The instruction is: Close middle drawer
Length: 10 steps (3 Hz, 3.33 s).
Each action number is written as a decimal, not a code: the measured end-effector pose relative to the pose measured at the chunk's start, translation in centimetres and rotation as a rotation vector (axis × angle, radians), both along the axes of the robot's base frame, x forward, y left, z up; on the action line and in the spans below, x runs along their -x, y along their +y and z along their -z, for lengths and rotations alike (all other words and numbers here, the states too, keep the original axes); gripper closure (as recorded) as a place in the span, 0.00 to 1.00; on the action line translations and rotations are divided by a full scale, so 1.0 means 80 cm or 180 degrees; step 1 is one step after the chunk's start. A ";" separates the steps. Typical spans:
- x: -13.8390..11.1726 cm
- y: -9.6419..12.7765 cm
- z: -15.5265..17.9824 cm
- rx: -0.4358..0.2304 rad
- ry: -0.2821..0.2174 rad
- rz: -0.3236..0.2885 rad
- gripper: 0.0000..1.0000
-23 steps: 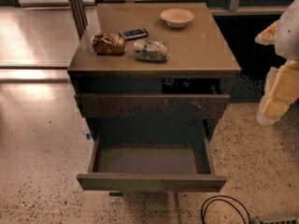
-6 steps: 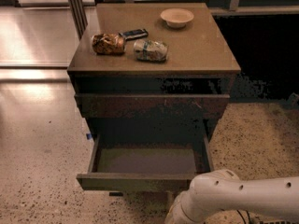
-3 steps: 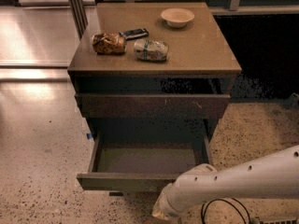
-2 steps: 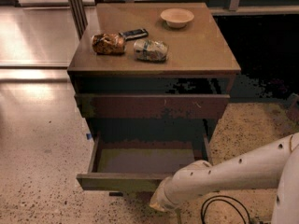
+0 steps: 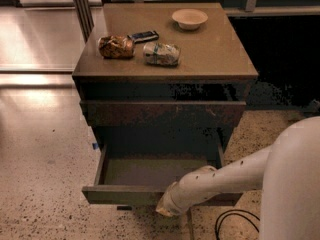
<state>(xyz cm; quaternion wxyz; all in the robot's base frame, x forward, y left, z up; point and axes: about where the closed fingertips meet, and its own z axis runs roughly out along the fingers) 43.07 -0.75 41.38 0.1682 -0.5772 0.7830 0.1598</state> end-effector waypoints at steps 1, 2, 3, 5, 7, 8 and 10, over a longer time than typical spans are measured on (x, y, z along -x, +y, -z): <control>0.000 0.000 0.000 0.0000 -0.0001 0.0000 1.00; -0.046 -0.004 -0.004 0.0017 -0.0157 0.0090 1.00; -0.046 -0.004 -0.004 0.0017 -0.0158 0.0090 1.00; -0.093 -0.011 -0.001 0.0088 -0.0322 0.0211 1.00; -0.154 -0.006 -0.023 0.0109 -0.0587 0.0299 1.00; -0.158 0.000 -0.014 0.0094 -0.0568 0.0283 1.00; -0.194 0.001 -0.007 0.0113 -0.0676 0.0363 1.00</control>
Offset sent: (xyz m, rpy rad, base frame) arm 0.0673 -0.0068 0.0094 -0.0093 -0.0971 -0.0514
